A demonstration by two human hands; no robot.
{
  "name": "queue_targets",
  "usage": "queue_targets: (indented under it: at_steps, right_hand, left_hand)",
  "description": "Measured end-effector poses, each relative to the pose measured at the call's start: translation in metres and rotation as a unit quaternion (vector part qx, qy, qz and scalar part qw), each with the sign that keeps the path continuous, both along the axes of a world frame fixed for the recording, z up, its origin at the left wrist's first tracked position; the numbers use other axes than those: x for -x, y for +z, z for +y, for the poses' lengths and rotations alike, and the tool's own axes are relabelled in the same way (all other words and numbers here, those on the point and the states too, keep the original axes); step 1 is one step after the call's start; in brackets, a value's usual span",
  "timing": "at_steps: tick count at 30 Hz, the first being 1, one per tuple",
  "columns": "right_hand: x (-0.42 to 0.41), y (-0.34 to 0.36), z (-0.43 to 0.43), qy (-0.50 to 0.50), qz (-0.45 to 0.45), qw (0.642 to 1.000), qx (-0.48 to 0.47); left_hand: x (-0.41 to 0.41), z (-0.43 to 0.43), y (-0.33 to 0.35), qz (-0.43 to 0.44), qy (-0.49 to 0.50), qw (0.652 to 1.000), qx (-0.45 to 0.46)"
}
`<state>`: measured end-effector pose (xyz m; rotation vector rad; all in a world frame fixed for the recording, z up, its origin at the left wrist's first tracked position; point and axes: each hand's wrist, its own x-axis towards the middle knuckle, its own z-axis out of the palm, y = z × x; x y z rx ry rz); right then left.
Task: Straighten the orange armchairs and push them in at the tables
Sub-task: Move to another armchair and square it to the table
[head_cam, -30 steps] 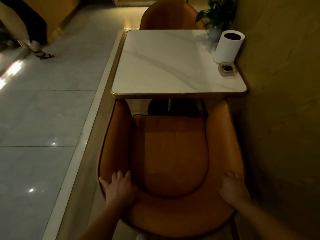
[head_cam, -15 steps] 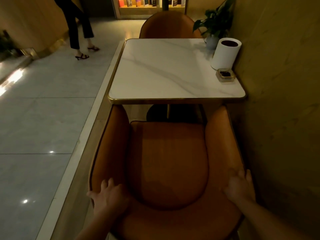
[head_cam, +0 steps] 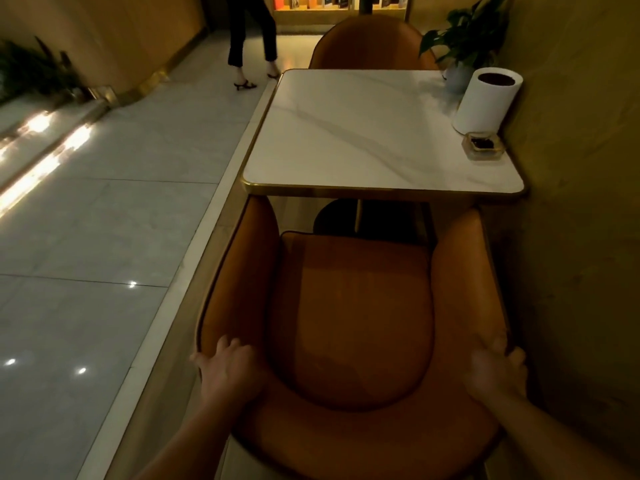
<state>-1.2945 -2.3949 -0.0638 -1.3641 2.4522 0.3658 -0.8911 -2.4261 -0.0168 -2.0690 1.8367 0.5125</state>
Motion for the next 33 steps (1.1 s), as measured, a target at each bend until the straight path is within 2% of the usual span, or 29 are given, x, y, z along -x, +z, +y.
queue_targets:
  at_steps: [6, 11, 15, 25, 33]
  right_hand:
    - [0.019, 0.001, 0.002, 0.029, 0.008, 0.999, -0.036]
    - [0.048, 0.002, 0.013, 0.029, -0.014, 0.999, -0.027]
    - [0.06, 0.003, 0.024, 0.049, 0.009, 0.998, -0.03]
    - [0.057, 0.005, 0.022, 0.011, 0.009, 1.0, -0.028]
    - [0.066, -0.005, 0.014, 0.03, -0.001, 0.999, -0.017]
  left_hand:
    - [0.018, 0.011, 0.001, 0.014, 0.008, 1.0, 0.004]
    - [0.044, 0.023, -0.002, 0.016, 0.003, 1.0, -0.015]
    - [0.053, 0.027, -0.003, 0.025, -0.01, 1.0, -0.009]
    - [0.059, 0.024, 0.004, 0.034, -0.013, 0.999, -0.023]
    - [0.055, 0.02, -0.003, 0.058, -0.002, 0.998, 0.016]
